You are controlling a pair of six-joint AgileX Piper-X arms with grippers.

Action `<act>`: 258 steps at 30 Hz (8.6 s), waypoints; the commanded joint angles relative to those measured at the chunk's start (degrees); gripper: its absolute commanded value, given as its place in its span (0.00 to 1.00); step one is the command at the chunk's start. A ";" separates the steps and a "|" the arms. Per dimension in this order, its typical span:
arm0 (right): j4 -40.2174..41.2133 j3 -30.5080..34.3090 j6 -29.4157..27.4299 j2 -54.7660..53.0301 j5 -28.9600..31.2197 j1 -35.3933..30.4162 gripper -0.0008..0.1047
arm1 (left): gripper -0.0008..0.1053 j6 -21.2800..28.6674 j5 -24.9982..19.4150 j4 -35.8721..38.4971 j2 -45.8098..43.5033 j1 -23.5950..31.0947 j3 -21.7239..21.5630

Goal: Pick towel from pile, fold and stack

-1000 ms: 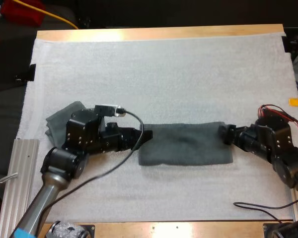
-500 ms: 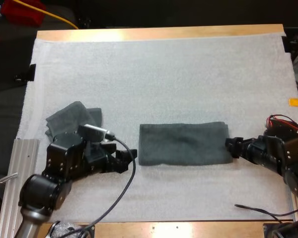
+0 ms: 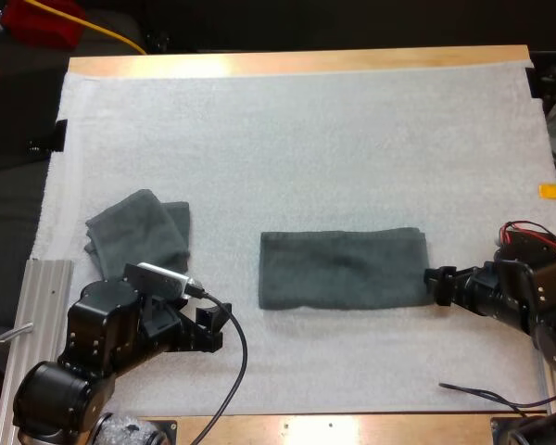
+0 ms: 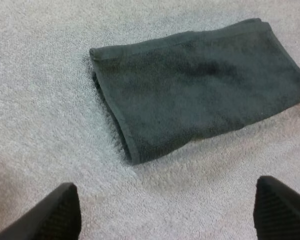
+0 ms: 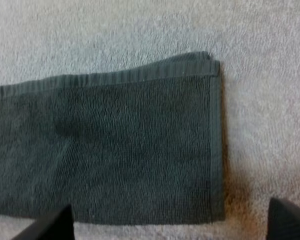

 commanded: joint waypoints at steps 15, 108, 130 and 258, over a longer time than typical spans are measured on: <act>-1.36 -0.40 -4.99 7.06 4.43 -0.38 0.71 | 0.66 0.22 -0.55 -0.07 -0.25 -0.31 -0.22; -6.33 -6.84 -6.41 33.23 -4.62 -10.20 0.03 | 0.66 -0.02 7.06 1.43 -0.25 -0.31 -0.22; 8.54 -18.11 -12.26 33.02 7.52 -3.91 0.03 | 0.66 -0.02 7.26 1.43 -0.25 -0.31 -0.22; 9.14 -18.11 4.21 6.58 -1.65 11.65 0.77 | 0.67 -0.30 10.54 -1.57 1.69 -0.31 -0.22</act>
